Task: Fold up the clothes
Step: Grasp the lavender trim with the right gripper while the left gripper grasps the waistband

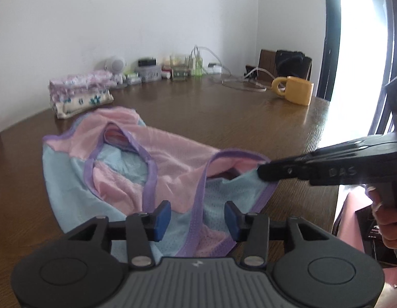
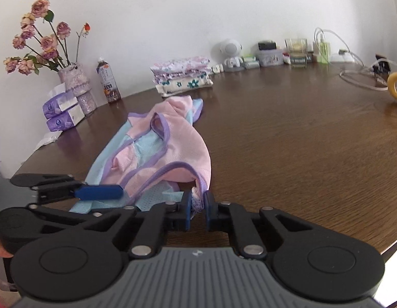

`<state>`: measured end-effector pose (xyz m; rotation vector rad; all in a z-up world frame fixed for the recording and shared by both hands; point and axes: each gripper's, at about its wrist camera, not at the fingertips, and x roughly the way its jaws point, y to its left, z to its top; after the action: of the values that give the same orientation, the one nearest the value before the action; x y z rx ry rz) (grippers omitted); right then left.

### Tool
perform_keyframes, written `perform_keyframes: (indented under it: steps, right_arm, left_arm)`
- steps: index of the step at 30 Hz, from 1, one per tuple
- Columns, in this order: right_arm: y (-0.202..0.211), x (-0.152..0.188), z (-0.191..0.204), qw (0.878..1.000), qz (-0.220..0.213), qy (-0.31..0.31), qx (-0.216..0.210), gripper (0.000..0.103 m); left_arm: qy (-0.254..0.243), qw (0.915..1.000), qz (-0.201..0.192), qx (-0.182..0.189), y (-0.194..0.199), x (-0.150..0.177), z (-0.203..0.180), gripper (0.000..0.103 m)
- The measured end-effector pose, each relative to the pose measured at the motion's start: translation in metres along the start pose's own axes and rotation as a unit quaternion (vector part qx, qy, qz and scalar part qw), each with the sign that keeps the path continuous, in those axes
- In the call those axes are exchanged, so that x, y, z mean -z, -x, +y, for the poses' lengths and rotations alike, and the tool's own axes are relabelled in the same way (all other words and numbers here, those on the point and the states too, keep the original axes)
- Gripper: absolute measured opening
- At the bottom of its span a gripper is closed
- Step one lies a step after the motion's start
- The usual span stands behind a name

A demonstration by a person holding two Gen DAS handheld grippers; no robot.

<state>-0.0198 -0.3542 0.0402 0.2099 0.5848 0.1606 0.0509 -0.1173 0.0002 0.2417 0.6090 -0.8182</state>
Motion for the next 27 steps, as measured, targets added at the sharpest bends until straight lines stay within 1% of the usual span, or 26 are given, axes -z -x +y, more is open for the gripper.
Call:
perform_keyframes:
  steps: [1, 3, 4, 6, 7, 8, 9, 11, 13, 16, 17, 18, 19, 20, 22, 23, 24, 25, 27]
  right_arm:
    - [0.004, -0.001, 0.001, 1.000, -0.008, 0.006, -0.003, 0.009]
    - [0.009, -0.001, 0.004, 1.000, -0.019, 0.021, -0.006, 0.009]
    - [0.012, -0.002, 0.005, 0.999, -0.023, 0.028, -0.007, 0.009]
    - [0.011, 0.000, 0.006, 0.999, -0.020, 0.038, -0.011, 0.010]
    - [0.009, 0.000, 0.007, 0.999, -0.014, 0.038, -0.015, 0.013]
    - [0.006, 0.001, 0.007, 0.999, -0.008, 0.036, -0.020, 0.013]
    - [0.003, 0.002, 0.007, 0.999, -0.003, 0.034, -0.025, 0.015]
    - [-0.002, 0.003, 0.011, 0.999, 0.002, 0.036, -0.030, 0.024]
    - [-0.006, 0.005, 0.017, 0.999, 0.004, 0.047, -0.027, 0.039]
    - [-0.010, 0.010, 0.024, 0.998, 0.010, 0.062, -0.025, 0.039]
    - [-0.012, 0.011, 0.026, 0.997, 0.012, 0.065, -0.026, 0.038]
    - [-0.013, 0.011, 0.028, 0.997, 0.014, 0.070, -0.023, 0.028]
    - [-0.014, 0.012, 0.029, 0.997, 0.015, 0.076, -0.019, 0.010]
    - [-0.014, 0.012, 0.031, 0.996, 0.015, 0.081, -0.015, 0.007]
    - [-0.012, 0.012, 0.033, 0.996, 0.013, 0.093, -0.006, 0.007]
    - [-0.011, 0.012, 0.034, 0.995, 0.009, 0.100, -0.001, 0.007]
    - [-0.009, 0.013, 0.035, 0.994, 0.006, 0.106, 0.005, 0.007]
    - [-0.008, 0.013, 0.035, 0.994, 0.003, 0.111, 0.010, 0.007]
    - [-0.006, 0.014, 0.035, 0.993, -0.001, 0.115, 0.017, 0.007]
  left_arm:
    - [0.006, 1.0000, 0.005, 0.003, -0.002, 0.000, 0.002, 0.022]
    - [0.022, 0.9998, 0.000, 0.001, -0.001, -0.001, 0.008, 0.005]
    - [0.030, 0.9994, -0.012, -0.006, 0.003, -0.001, 0.011, 0.004]
    - [0.046, 0.9980, -0.037, -0.022, 0.012, -0.002, 0.018, 0.002]
    - [0.051, 0.9967, -0.052, -0.034, 0.020, -0.004, 0.020, 0.002]
    - [0.055, 0.9952, -0.068, -0.045, 0.027, -0.005, 0.022, 0.002]
    - [0.056, 0.9937, -0.082, -0.053, 0.034, -0.006, 0.024, 0.002]
    - [0.051, 0.9908, -0.103, -0.072, 0.048, -0.007, 0.024, 0.002]
    - [0.044, 0.9875, -0.120, -0.091, 0.060, -0.008, 0.024, 0.002]
    - [0.037, 0.9851, -0.128, -0.109, 0.073, -0.006, 0.024, 0.002]
    - [0.037, 0.9848, -0.128, -0.111, 0.076, -0.005, 0.024, 0.002]
    - [0.039, 0.9848, -0.127, -0.112, 0.077, -0.004, 0.025, 0.002]
    - [0.040, 0.9848, -0.125, -0.114, 0.078, -0.002, 0.025, 0.002]
    - [0.041, 0.9848, -0.123, -0.116, 0.079, 0.000, 0.025, 0.002]
    - [0.043, 0.9863, -0.109, -0.117, 0.077, 0.004, 0.027, 0.003]
    - [0.042, 0.9875, -0.098, -0.115, 0.075, 0.006, 0.028, 0.006]
    - [0.039, 0.9891, -0.086, -0.114, 0.072, 0.009, 0.027, 0.014]
    - [0.032, 0.9904, -0.076, -0.111, 0.069, 0.012, 0.025, 0.024]
    - [0.019, 0.9920, -0.062, -0.109, 0.065, 0.017, 0.021, 0.033]
